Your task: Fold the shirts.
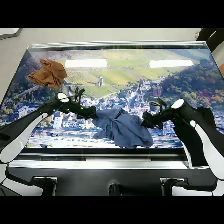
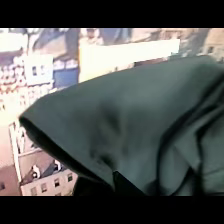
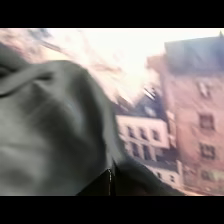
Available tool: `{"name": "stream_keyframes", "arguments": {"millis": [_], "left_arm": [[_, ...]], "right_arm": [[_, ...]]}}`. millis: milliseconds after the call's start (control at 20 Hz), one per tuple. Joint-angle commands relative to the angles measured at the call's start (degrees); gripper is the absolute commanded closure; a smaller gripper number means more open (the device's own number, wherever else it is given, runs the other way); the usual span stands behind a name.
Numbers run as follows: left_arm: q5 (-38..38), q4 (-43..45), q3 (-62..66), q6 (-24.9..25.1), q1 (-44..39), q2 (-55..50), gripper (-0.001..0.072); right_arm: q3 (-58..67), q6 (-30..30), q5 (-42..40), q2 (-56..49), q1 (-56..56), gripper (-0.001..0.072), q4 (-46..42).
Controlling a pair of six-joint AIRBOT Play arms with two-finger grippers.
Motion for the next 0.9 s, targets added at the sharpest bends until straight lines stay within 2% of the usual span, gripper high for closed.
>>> {"name": "stream_keyframes", "arguments": {"millis": [0, 200, 450, 700, 850], "left_arm": [[0.61, 1.29, 3.48, 2.60, 1.92, 3.96, 0.0685], [0.85, 7.61, 14.64, 2.56, 6.49, 14.71, 0.0685], [2.58, 8.35, 30.18, 2.32, 13.94, 31.23, 0.0685], [11.87, 8.96, 32.74, 2.25, 18.27, 47.56, 0.0685], [15.47, 15.80, 32.74, -3.02, 20.92, 53.05, 0.0685]], "right_arm": [[6.54, -1.25, -0.24, 3.04, -0.02, 0.0683, -2.51], [22.36, -4.52, -3.41, 10.97, -0.37, 0.0683, -6.91], [39.39, -4.68, -9.92, 22.95, -0.35, 0.0683, -15.54], [44.83, -4.63, -16.04, 34.62, -0.35, 0.0683, -16.63], [44.83, -0.28, -14.58, 38.80, -0.35, 0.0682, -23.45]]}}
